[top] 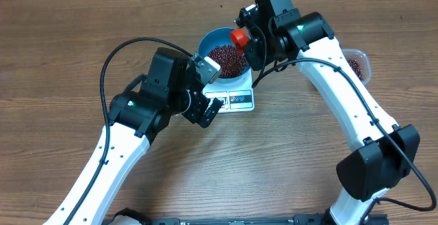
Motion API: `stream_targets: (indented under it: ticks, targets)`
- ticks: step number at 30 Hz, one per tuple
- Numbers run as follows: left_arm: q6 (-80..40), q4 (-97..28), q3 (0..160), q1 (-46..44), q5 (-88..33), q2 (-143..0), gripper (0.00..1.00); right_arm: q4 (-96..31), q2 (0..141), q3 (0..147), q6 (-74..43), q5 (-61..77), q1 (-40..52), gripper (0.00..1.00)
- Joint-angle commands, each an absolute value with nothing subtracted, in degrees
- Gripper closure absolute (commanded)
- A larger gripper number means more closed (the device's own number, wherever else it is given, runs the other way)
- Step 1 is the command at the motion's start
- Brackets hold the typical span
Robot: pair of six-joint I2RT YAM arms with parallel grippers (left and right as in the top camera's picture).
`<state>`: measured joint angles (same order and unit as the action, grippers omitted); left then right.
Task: Scoop item into bowl and weigh 150g on scale
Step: 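Tip the scoop to pour beans into the teal bowl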
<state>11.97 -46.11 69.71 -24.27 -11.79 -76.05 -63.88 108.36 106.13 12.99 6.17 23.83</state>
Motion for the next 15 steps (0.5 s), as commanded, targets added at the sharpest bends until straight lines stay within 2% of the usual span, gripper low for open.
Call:
stream_targets:
  ticks: [1, 15]
  targets:
    - [11.2, -46.1, 71.0, -24.4, -11.8, -75.3, 0.01, -63.3, 106.9, 107.7, 14.0, 7.8, 24.2, 0.96]
    - [11.2, -46.1, 71.0, -24.4, -11.8, -75.3, 0.01, -63.6, 106.9, 107.7, 13.5, 1.1, 25.6, 0.96]
